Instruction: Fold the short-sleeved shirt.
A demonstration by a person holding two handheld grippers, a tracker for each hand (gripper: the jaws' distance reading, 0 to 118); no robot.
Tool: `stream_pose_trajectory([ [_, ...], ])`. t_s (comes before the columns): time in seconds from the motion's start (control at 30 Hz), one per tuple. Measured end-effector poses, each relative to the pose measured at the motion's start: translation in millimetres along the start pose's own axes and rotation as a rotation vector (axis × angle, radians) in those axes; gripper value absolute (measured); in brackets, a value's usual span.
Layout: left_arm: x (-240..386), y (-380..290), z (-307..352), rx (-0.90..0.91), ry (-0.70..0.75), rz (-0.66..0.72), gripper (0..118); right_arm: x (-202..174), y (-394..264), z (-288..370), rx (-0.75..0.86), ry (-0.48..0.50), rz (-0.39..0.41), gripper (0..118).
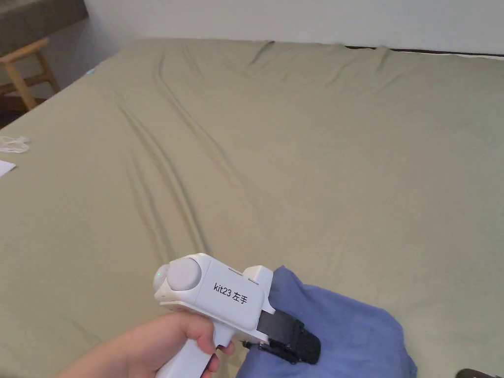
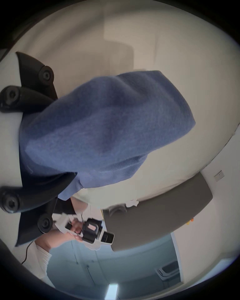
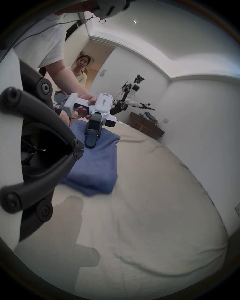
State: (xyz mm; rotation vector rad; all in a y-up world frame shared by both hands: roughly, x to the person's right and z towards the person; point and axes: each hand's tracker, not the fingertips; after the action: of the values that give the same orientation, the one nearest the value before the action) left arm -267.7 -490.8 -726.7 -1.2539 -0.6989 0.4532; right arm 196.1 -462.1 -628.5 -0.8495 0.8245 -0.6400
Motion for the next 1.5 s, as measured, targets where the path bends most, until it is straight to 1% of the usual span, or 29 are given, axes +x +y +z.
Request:
stream_pose_trajectory([
  [0.1, -27.6, 4.1, 65.3, 0.008, 0.173, -0.027, 22, -11.5, -4.8, -1.1, 0.021, 0.045, -0.007, 0],
  [0.2, -65.7, 15.0, 122.2, -0.032, 0.291, 0.002, 22, -10.2, -11.0, -4.0, 0.040, 0.085, -0.026, 0],
  [0.33, -112.8, 21.1, 186.2, -0.072, 0.507, 0.030, 22, -14.0, -15.8, -11.7, 0.034, 0.060, -0.025, 0],
  [0.37, -143.2, 28.1, 198.5, -0.061, 0.604, 0.057, 22, -14.2, -16.6, -12.9, 0.031, 0.051, -0.024, 0],
  [0.43, -172.6, 29.1, 213.0, -0.067, 0.807, 0.080, 22, -11.5, -16.5, -13.1, 0.033, 0.047, -0.033, 0],
  [0.5, -193.3, 23.2, 211.7, -0.106, 1.052, 0.116, 21, -9.7, -16.7, -14.7, 0.041, 0.036, -0.047, 0],
  [0.53, -200.2, 19.5, 212.8, -0.099, 1.090, 0.120, 21, -6.5, -16.0, -13.6, 0.047, 0.028, -0.052, 0],
  [0.57, -208.8, 15.6, 214.4, -0.106, 1.072, 0.132, 21, -3.8, -15.2, -13.2, 0.052, 0.017, -0.058, 0],
  [0.6, -210.1, 12.5, 216.5, -0.086, 0.994, 0.147, 21, -3.3, -14.7, -13.5, 0.055, 0.005, -0.063, 0],
  [0.67, -214.5, 17.3, 217.3, -0.076, 1.000, 0.141, 20, -1.6, -13.2, -11.9, 0.062, -0.001, -0.067, 0],
  [0.73, -208.9, 16.6, 218.0, -0.107, 0.988, 0.107, 25, -2.2, -11.9, -11.3, 0.065, 0.001, -0.060, 0],
  [0.8, -200.3, 20.8, 218.5, -0.079, 1.069, 0.130, 35, 5.2, -7.1, -3.5, 0.071, 0.000, -0.053, 0],
  [0.83, -194.2, 21.1, 221.4, -0.065, 1.115, 0.093, 58, 8.0, -5.4, -0.5, 0.073, 0.001, -0.049, 0],
  [0.87, -186.0, 22.7, 225.5, -0.002, 1.130, 0.039, 97, 8.3, -4.7, 0.6, 0.077, 0.005, -0.046, 0],
  [0.9, -158.6, 19.9, 229.3, 0.063, 1.119, -0.006, 115, 7.8, -4.2, 1.9, 0.080, 0.004, -0.040, 0],
  [0.93, -144.9, 21.3, 234.7, 0.117, 1.106, -0.021, 118, 7.8, -5.9, 2.3, 0.083, 0.003, -0.034, 0],
  [1.0, -114.6, 20.1, 244.3, 0.234, 1.076, -0.052, 116, 6.6, -4.4, 5.2, 0.075, -0.013, 0.009, 0],
  [1.1, -61.2, 11.8, 243.2, 0.427, 1.049, -0.027, 116, -3.7, 8.4, 9.9, 0.054, -0.117, 0.152, 0],
  [1.13, -45.7, 9.3, 239.2, 0.464, 1.045, -0.037, 113, -3.4, 11.6, 11.8, 0.065, -0.137, 0.161, 0],
  [1.17, -32.9, 7.7, 234.6, 0.518, 1.023, -0.062, 97, -2.3, 15.5, 15.0, 0.085, -0.154, 0.159, 0],
  [1.2, -15.3, 3.4, 226.7, 0.568, 0.994, -0.091, 74, -5.4, 16.7, 15.2, 0.100, -0.174, 0.165, 0],
  [1.23, -2.4, -0.1, 216.4, 0.604, 0.983, -0.106, 44, -7.6, 17.5, 17.4, 0.128, -0.192, 0.172, 0],
  [1.27, 14.6, -5.6, 200.3, 0.656, 1.015, -0.143, 12, -9.6, 19.2, 20.6, 0.143, -0.219, 0.192, 0],
  [1.3, 30.0, -13.3, 181.5, 0.706, 1.067, -0.233, 0, -14.7, 20.0, 23.0, 0.140, -0.280, 0.257, 0],
  [1.33, 43.1, -18.6, 166.7, 0.737, 1.091, -0.281, 0, -19.3, 18.7, 23.2, 0.143, -0.324, 0.302, 0],
  [1.37, 56.7, -23.4, 153.1, 0.771, 1.076, -0.266, 0, -23.0, 17.9, 24.2, 0.146, -0.366, 0.332, 0],
  [1.43, 76.0, -31.7, 130.4, 0.819, 0.951, -0.268, 0, -29.4, 16.5, 28.3, 0.165, -0.429, 0.362, 0],
  [1.47, 89.9, -36.2, 118.1, 0.833, 0.932, -0.281, 0, -37.0, 14.4, 29.2, 0.192, -0.466, 0.380, 0],
  [1.5, 105.8, -41.3, 106.1, 0.852, 0.929, -0.304, 0, -46.6, 12.9, 30.2, 0.214, -0.542, 0.428, 0],
])
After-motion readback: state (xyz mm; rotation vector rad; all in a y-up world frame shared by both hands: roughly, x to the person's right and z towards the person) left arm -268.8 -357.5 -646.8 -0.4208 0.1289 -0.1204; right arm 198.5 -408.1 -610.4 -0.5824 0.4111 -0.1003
